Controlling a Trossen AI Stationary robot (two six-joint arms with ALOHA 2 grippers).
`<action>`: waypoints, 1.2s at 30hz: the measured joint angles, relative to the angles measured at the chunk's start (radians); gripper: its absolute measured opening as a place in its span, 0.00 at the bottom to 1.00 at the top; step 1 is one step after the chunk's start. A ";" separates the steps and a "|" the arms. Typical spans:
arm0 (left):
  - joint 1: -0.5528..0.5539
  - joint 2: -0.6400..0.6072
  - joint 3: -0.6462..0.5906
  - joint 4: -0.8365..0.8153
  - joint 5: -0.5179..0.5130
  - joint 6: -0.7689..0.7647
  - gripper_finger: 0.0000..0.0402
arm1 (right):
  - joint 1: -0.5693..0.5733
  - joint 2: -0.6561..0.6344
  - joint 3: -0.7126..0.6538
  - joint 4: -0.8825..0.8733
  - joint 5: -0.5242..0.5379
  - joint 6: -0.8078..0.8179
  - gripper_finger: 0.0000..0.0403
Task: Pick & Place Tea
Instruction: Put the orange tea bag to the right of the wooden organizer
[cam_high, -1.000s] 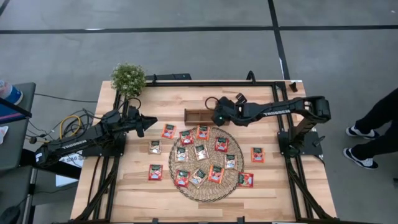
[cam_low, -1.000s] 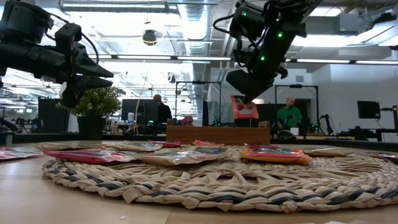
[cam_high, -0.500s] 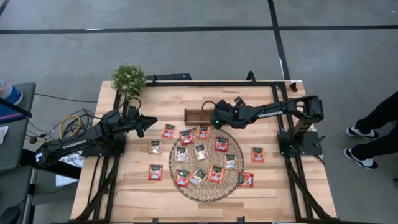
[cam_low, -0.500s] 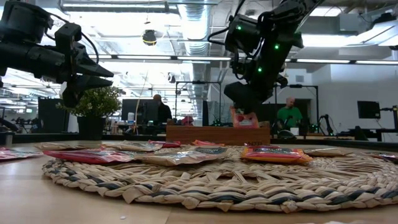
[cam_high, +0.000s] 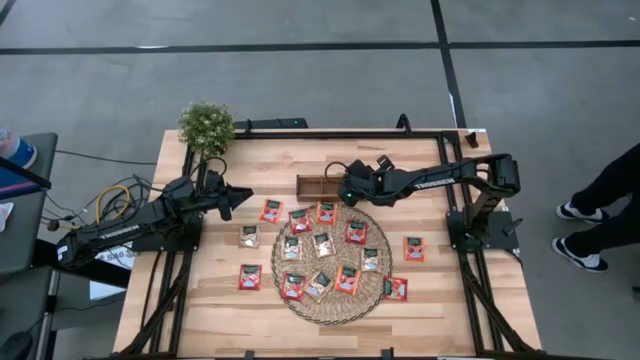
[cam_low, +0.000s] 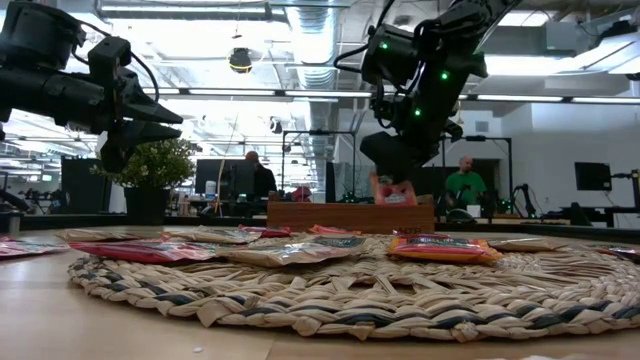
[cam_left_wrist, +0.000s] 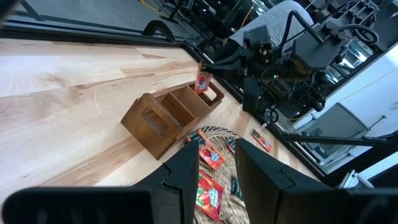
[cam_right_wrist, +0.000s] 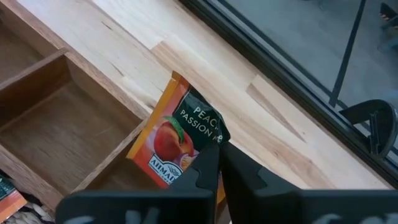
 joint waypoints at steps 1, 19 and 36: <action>0.000 0.000 0.000 0.000 0.000 0.000 0.24 | 0.000 0.000 0.000 0.000 0.000 0.000 0.04; 0.000 0.000 0.000 0.000 -0.001 0.000 0.24 | 0.000 -0.004 0.007 -0.025 -0.001 -0.007 0.25; 0.000 0.000 0.000 -0.004 -0.002 0.001 0.24 | 0.102 -0.275 0.147 -0.706 -0.260 -0.112 0.23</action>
